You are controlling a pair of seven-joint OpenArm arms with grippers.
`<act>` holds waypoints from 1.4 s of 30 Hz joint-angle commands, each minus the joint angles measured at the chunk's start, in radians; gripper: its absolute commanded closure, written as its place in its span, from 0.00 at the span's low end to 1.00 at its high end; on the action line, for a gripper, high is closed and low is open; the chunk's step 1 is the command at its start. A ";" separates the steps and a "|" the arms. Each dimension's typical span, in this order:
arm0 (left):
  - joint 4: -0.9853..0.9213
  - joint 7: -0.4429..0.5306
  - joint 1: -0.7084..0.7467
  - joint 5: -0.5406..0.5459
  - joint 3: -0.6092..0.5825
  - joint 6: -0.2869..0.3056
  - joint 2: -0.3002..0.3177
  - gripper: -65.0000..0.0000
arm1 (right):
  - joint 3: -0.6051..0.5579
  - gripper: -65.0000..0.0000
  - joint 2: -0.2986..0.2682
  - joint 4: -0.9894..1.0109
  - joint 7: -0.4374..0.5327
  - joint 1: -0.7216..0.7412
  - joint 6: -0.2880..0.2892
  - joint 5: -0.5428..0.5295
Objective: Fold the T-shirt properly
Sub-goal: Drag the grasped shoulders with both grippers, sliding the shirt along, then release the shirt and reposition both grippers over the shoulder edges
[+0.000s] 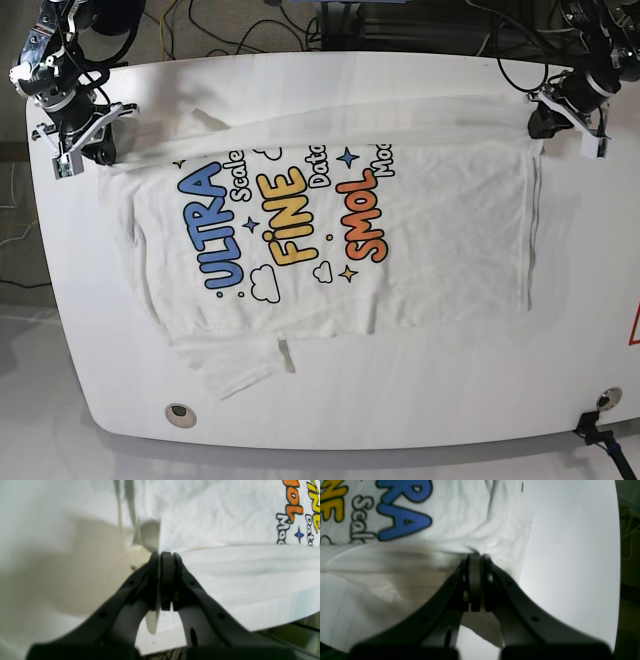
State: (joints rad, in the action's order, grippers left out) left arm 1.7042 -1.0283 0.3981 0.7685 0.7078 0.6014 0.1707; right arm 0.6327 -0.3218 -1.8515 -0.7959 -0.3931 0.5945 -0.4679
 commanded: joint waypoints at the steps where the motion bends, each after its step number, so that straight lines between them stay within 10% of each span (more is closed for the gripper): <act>1: 0.010 0.018 -0.003 0.013 0.003 -0.003 0.015 1.00 | -0.009 1.00 -0.027 -0.012 0.021 0.016 -0.008 0.002; 35: -0.182 0.009 -0.301 -0.097 -0.005 -0.034 0.008 1.00 | -0.115 1.00 -0.044 0.235 0.017 0.394 0.000 0.147; 39: -0.158 0.004 -0.271 -0.096 0.000 -0.029 0.012 0.97 | -0.112 0.76 -0.048 0.219 0.058 0.359 -0.006 0.127; 40: -0.181 -0.024 -0.282 -0.103 -0.005 -0.027 0.006 1.00 | -0.105 0.87 -0.053 0.229 0.057 0.382 -0.010 0.132; 42: -0.179 -0.054 -0.283 -0.106 0.001 -0.027 0.005 0.93 | -0.102 0.78 -0.051 0.230 0.057 0.384 -0.011 0.134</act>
State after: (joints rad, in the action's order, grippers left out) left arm 1.5066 -1.0752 0.1207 0.6456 0.7025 0.5682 0.1638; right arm 0.5190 -0.3485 -1.6016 -0.7704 -0.0280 0.5858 -0.3180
